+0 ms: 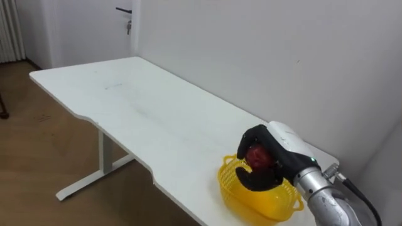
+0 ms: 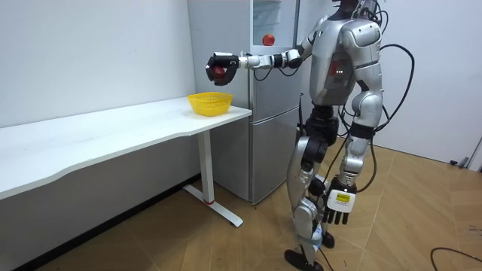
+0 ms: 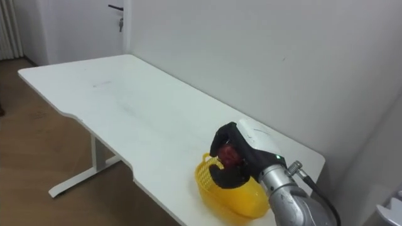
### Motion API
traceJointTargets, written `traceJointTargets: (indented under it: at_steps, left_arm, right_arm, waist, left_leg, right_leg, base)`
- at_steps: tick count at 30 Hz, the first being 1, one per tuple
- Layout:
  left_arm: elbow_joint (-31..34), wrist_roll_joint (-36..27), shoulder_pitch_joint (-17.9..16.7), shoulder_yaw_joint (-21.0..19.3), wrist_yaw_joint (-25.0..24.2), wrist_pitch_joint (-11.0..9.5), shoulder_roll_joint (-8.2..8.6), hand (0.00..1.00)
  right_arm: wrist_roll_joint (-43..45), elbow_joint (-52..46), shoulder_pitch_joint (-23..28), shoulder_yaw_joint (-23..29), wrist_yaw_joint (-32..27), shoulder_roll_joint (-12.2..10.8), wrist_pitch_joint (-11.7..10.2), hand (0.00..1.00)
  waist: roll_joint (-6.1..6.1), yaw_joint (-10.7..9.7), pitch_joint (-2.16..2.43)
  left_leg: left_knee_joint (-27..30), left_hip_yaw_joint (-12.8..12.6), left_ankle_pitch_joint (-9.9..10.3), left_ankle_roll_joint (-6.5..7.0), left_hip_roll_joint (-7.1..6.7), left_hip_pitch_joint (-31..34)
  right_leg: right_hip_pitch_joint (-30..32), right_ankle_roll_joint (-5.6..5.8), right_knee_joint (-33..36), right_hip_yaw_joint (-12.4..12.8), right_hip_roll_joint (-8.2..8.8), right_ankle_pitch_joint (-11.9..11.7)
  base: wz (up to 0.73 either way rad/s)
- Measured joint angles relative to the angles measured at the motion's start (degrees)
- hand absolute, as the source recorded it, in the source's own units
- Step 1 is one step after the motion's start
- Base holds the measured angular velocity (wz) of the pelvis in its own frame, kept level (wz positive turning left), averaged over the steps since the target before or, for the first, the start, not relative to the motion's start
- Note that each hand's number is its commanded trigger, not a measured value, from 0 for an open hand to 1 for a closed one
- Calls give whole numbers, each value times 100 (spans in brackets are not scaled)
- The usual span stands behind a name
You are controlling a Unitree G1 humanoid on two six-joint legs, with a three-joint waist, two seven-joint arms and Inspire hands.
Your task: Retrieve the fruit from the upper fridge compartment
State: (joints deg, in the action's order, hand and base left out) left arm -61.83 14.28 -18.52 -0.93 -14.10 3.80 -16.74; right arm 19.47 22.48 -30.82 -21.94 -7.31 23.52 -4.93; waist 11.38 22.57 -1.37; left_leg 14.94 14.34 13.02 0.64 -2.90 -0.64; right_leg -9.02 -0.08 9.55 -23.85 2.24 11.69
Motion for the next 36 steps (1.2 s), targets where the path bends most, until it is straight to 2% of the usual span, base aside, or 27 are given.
traceJointTargets:
  at_steps: [7, 12, 18, 22, 28, 36]
  left_arm:
    - [11, 43, -26, -1, -16, 16, 1, 0]
    - [10, 51, -27, -3, -18, 121, 1, 0]
    - [50, 52, -27, -4, -13, 127, 1, 0]
    - [67, 101, -27, -7, -14, 127, 1, 0]
    - [81, 101, -24, -3, -1, 122, 1, 0]
    - [159, 110, 0, -3, 49, 112, 2, 0]
  right_arm:
    - [-101, 2, 0, -186, -75, 1, 0, 0]
    - [-101, 19, 0, -186, -75, 1, 2, 0]
    - [-118, 56, 0, -186, -75, 1, 7, 0]
    - [-118, 173, 0, -185, -86, 1, 7, 0]
    - [-177, 357, -1, -185, -120, 1, 8, 0]
    - [-449, 300, -5, -105, -254, 4, 1, 0]
  waist:
    - [-23, 11, 2]
    - [-64, 35, 11]
    - [-109, 47, 60]
    - [-100, 61, 68]
    - [-99, 48, 67]
    - [-130, -93, 44]
  left_leg:
    - [-14, 29, -3, -10, 2, 35]
    - [-7, 23, -3, -10, 2, 38]
    - [28, 20, -5, -12, 2, 29]
    - [51, 17, -5, -12, 1, 4]
    - [56, 10, -6, -15, 2, 38]
    - [55, -34, -13, -32, 8, 56]
  right_leg:
    - [4, 6, -1, -5, -20, 3]
    - [4, 6, 0, -4, -20, 3]
    - [0, 6, 0, -3, -19, 3]
    - [-16, 5, 2, 7, -19, 3]
    - [-18, 6, 5, 8, -20, 3]
    - [-1, 6, 2, 27, -22, 3]
  base:
    - [4]
    - [0]
    - [0]
    - [0]
    - [0]
    - [-2]
